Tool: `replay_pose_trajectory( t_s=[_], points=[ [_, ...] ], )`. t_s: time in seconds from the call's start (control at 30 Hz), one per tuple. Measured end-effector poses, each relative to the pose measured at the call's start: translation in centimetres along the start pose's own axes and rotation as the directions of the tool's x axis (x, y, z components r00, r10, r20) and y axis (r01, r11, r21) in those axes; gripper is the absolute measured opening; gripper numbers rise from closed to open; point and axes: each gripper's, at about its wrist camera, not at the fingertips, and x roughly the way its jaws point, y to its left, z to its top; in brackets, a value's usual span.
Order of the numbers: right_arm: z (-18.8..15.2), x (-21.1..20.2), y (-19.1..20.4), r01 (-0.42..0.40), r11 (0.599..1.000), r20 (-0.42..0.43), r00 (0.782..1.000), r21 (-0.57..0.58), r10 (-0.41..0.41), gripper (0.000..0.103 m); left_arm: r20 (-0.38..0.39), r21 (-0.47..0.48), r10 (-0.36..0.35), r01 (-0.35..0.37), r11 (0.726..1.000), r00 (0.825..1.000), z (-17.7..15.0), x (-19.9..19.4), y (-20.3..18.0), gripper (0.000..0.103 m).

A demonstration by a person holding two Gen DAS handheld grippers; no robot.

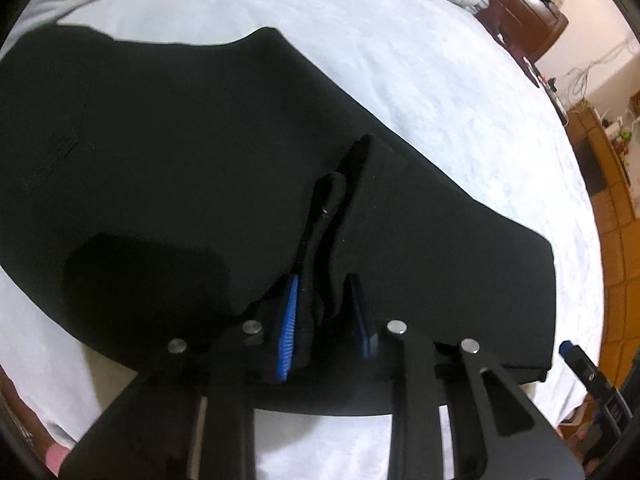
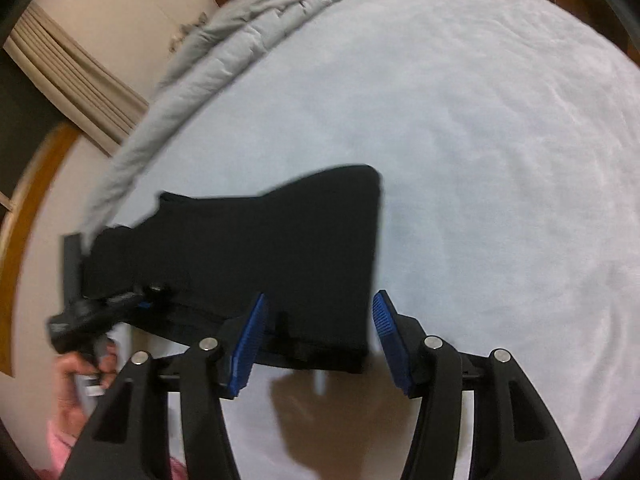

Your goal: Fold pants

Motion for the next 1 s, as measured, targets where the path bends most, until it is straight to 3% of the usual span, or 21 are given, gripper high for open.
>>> replay_pose_trajectory(
  t_s=[0.13, 0.23, 0.43, 0.63, 0.7, 0.77, 0.87, 1.0],
  points=[
    [1.0, -0.4, 0.3, -0.093, 0.996, 0.023, 0.995, 0.017, 0.092, 0.056, 0.027, 0.061, 0.063, -0.065, 0.996, 0.998, -0.4, -0.1, -1.4, 0.028],
    [2.3, 1.0, 1.6, -0.112, 0.993, 0.002, 0.994, -0.022, 0.112, 0.056, 0.033, 0.064, 0.063, -0.065, 0.996, 0.998, -0.1, 0.0, -1.5, 0.03],
    [2.7, 5.8, 0.6, -0.056, 0.998, -0.104, 0.993, 0.026, 0.058, 0.053, 0.034, 0.069, 0.035, -0.037, 0.997, 0.999, 0.1, -0.1, -0.8, 0.032],
    [1.8, 6.7, 0.5, -0.039, 0.999, -0.094, 0.995, 0.0, 0.039, 0.053, 0.035, 0.058, -0.005, 0.003, 0.998, 0.999, -0.6, -0.6, 1.2, 0.035],
    [2.1, 6.0, 0.8, -0.041, 0.999, -0.093, 0.995, 0.024, 0.043, 0.053, 0.027, 0.046, -0.042, 0.041, 0.998, 0.999, -0.6, -0.9, 1.4, 0.042],
    [2.3, 4.7, 1.1, -0.075, 0.996, -0.079, 0.994, 0.05, 0.079, 0.056, 0.038, 0.03, -0.058, 0.056, 0.998, 0.998, -0.6, -2.1, 2.0, 0.063],
    [2.1, 3.0, 1.9, -0.132, 0.99, -0.057, 0.989, 0.051, 0.135, 0.056, 0.103, 0.027, -0.064, 0.061, 0.998, 0.993, -0.2, -5.4, 4.5, 0.081],
    [1.6, 2.9, 4.0, -0.158, 0.987, -0.074, 0.985, 0.015, 0.159, 0.056, 0.127, -0.088, -0.045, 0.057, 0.994, 0.991, 1.4, -8.4, 10.7, 0.084]
  ],
)
